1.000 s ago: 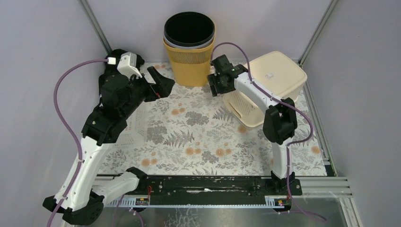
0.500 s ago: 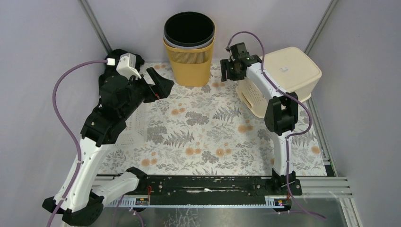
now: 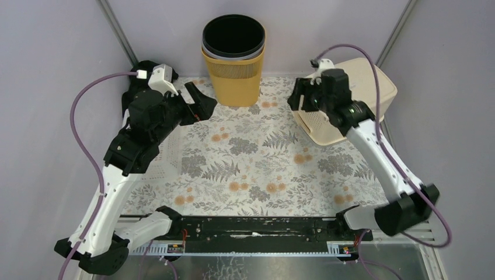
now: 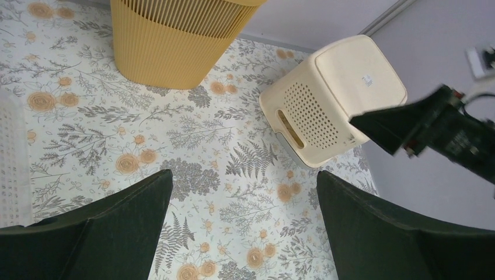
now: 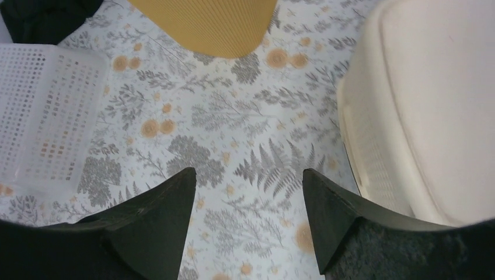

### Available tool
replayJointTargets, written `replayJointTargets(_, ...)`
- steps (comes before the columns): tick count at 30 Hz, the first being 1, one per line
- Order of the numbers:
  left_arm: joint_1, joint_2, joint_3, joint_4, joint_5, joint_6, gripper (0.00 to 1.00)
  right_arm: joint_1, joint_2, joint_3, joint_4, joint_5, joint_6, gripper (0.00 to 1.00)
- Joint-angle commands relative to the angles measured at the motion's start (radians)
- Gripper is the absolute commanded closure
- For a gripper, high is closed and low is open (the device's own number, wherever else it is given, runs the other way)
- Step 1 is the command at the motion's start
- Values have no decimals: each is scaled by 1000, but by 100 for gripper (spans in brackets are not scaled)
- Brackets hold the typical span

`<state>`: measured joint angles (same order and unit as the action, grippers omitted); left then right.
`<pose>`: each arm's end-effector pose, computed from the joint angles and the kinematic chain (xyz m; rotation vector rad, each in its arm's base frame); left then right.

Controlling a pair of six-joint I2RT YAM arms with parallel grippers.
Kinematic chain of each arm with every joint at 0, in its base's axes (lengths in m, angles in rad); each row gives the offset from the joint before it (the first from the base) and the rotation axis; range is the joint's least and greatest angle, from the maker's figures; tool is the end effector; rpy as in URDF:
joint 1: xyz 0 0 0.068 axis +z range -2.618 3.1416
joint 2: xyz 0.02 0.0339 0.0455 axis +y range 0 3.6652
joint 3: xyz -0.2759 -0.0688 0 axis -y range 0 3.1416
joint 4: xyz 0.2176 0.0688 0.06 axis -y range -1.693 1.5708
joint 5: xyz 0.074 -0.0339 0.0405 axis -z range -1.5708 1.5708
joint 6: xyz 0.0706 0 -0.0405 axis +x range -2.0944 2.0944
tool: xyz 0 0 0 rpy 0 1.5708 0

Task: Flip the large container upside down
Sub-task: Move the container to the corner of the board.

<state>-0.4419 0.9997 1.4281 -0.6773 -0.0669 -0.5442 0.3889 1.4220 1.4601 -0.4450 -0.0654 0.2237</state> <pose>0.1682 -0.0744 0.4550 -0.1438 1.8603 -0.6315 0.3007 0.1282 0.3974 -0.2085 1.9953 0.4605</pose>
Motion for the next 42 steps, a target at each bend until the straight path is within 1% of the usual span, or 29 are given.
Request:
replayJointTargets(1, 6, 17, -6, 29, 31, 24, 0, -2, -177, -171, -47, 180, 64, 23)
replayJointTargets(4, 6, 30, -9, 45, 46, 21, 0, -10, -290, -254, -96, 267, 108, 18)
replayJointTargets(7, 6, 36, -16, 54, 60, 18, 0, -42, -351, -335, -106, 286, 156, 13)
replayJointTargets(9, 6, 33, -20, 55, 64, 18, 0, -92, -373, -390, -98, 268, 186, 10)
replayJointTargets(14, 6, 7, -30, 41, 53, 25, 0, -272, -441, -512, -27, 128, 252, 9)
replayJointTargets(17, 6, -6, -35, 33, 44, 29, 0, -358, -514, -578, 39, 60, 303, 11)
replayJointTargets(20, 6, -20, -46, 29, 40, 29, 0, -393, -567, -622, 58, 66, 345, 14)
replayJointTargets(23, 6, -27, -56, 30, 38, 29, 0, -419, -583, -668, 64, 95, 378, 15)
replayJointTargets(25, 6, -30, -63, 32, 38, 29, 0, -448, -577, -701, 81, 82, 413, 15)
replayJointTargets(28, 6, -34, -69, 34, 37, 29, 0, -510, -551, -756, 125, 22, 465, 16)
replayJointTargets(30, 6, -38, -69, 34, 37, 31, 0, -558, -527, -792, 172, -36, 504, 18)
replayJointTargets(33, 6, -42, -68, 32, 35, 33, 0, -610, -480, -823, 240, -84, 542, 22)
replayJointTargets(38, 7, -42, -79, 35, 30, 33, 0, -627, -389, -821, 349, -76, 575, 28)
replayJointTargets(42, 5, -37, -87, 45, 37, 30, 0, -626, -265, -811, 527, -161, 627, 32)
